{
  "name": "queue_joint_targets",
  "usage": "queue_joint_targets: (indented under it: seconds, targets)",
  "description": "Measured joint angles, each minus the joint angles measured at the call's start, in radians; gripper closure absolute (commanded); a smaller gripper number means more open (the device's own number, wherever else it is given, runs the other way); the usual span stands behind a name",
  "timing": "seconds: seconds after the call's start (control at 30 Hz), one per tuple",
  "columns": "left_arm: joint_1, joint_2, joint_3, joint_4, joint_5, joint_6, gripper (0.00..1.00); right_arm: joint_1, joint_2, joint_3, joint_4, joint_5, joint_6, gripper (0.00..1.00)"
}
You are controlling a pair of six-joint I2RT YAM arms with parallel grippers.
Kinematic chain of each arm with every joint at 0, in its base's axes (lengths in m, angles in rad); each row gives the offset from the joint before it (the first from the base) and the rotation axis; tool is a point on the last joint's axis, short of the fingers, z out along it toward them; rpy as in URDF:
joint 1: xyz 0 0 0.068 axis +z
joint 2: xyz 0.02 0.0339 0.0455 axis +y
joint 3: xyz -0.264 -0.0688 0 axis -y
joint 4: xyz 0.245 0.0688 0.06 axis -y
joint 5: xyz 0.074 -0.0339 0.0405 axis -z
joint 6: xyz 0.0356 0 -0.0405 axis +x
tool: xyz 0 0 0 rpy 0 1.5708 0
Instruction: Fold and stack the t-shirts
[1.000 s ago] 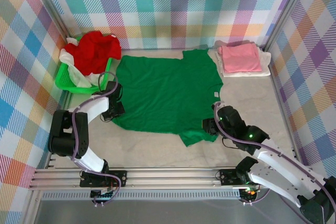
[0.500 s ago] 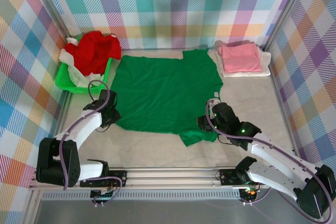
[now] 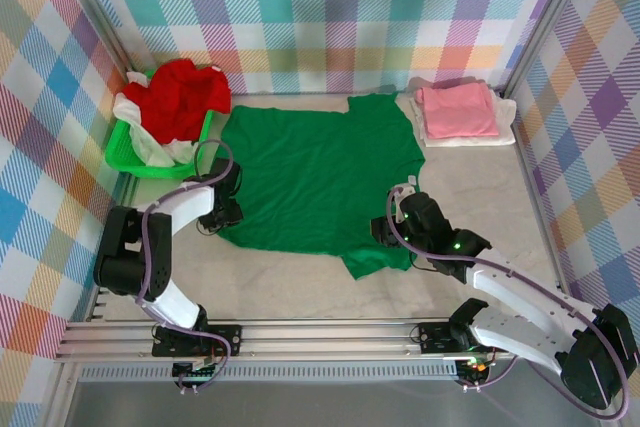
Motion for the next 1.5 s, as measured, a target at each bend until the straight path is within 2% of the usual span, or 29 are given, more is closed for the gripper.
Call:
queue_joint_targets:
  seconds: [0.03,0.2,0.5,0.63,0.77,1.07,1.37,1.5]
  targets:
    - [0.0,0.001,0.0,0.0,-0.005,0.004,0.94,0.0,0.0,0.0,0.001,0.0,0.0,0.55]
    - [-0.002,-0.01,-0.003,-0.003,-0.029,0.002,1.0,0.0,0.0,0.0,0.008,0.0,-0.003,0.54]
    - [-0.002,-0.282,-0.158,0.029,-0.065,-0.104,1.0,0.0,0.005,0.0,0.014,0.0,-0.019,0.52]
    - [-0.002,-0.307,-0.211,0.032,-0.065,-0.159,1.0,0.0,0.012,0.0,0.001,0.003,-0.003,0.51]
    - [0.004,-0.332,-0.274,0.035,-0.065,-0.214,1.0,-0.012,0.014,0.0,-0.089,0.026,0.095,0.5]
    - [0.034,-0.439,-0.341,0.048,-0.043,-0.315,1.0,-0.092,0.043,-0.007,-0.424,-0.012,0.469,0.5]
    - [0.039,-0.481,-0.389,0.049,-0.014,-0.369,1.0,-0.093,0.131,-0.047,-0.417,-0.126,0.606,0.48]
    - [0.039,-0.517,-0.397,0.049,-0.015,-0.371,1.0,-0.093,0.156,-0.077,-0.357,-0.146,0.62,0.56]
